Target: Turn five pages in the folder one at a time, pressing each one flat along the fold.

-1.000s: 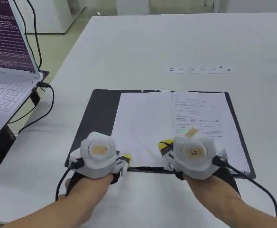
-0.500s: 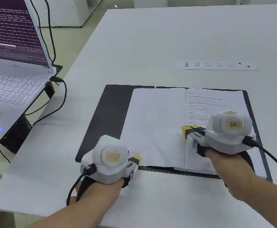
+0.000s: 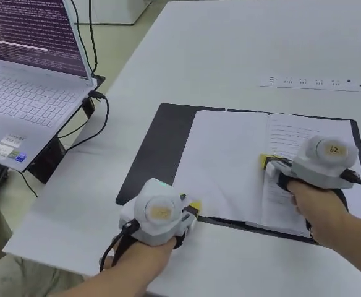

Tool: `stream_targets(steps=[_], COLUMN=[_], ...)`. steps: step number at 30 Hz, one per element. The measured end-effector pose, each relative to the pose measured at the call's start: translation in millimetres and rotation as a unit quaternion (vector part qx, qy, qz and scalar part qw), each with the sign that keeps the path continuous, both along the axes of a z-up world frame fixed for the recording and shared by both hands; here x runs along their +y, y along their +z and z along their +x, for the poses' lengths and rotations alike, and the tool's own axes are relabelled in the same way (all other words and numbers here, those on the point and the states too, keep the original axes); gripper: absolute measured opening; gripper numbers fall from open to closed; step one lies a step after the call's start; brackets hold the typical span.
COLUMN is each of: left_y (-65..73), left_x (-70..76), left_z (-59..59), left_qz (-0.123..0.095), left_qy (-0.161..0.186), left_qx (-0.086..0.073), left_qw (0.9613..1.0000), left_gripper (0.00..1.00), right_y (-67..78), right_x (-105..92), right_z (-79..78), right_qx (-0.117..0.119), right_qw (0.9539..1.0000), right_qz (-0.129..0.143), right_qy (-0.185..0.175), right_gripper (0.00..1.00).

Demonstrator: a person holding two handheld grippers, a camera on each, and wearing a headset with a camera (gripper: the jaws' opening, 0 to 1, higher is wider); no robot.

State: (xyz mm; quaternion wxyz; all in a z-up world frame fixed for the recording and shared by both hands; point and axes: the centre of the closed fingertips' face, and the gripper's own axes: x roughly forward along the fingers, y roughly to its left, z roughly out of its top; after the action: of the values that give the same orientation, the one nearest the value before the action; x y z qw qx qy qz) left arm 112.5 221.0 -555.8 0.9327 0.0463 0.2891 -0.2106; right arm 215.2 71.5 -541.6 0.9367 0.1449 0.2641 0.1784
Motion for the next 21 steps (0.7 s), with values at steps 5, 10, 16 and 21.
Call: stream_targets(steps=[5,10,16,21], left_y=[0.3,0.3,0.3,-0.3], left_x=[0.0,0.3,0.6,1.1], left_z=[-0.3,-0.4,-0.1,1.0], left_qz=[-0.002,-0.004,-0.01,-0.012], left_qy=[-0.002,-0.001,0.002,0.002], left_qx=[-0.005,-0.007,-0.012,-0.014], left_qw=[1.0,1.0,0.9999,0.9998], left_gripper=[0.18,0.18,0.18,0.18], right_y=[3.5,5.2,6.6,7.8], right_x=[0.9,0.8,-0.1,-3.1], right_z=[8.5,18.3,33.9,47.3], right_qx=[-0.001,-0.009,-0.013,-0.017], right_qw=[0.9999,0.9998,0.9996,0.9992], right_qz=[0.009,0.013,0.018,0.022], right_qy=[-0.005,-0.009,-0.02,-0.03], right_gripper=[0.0,0.0,0.0,0.0])
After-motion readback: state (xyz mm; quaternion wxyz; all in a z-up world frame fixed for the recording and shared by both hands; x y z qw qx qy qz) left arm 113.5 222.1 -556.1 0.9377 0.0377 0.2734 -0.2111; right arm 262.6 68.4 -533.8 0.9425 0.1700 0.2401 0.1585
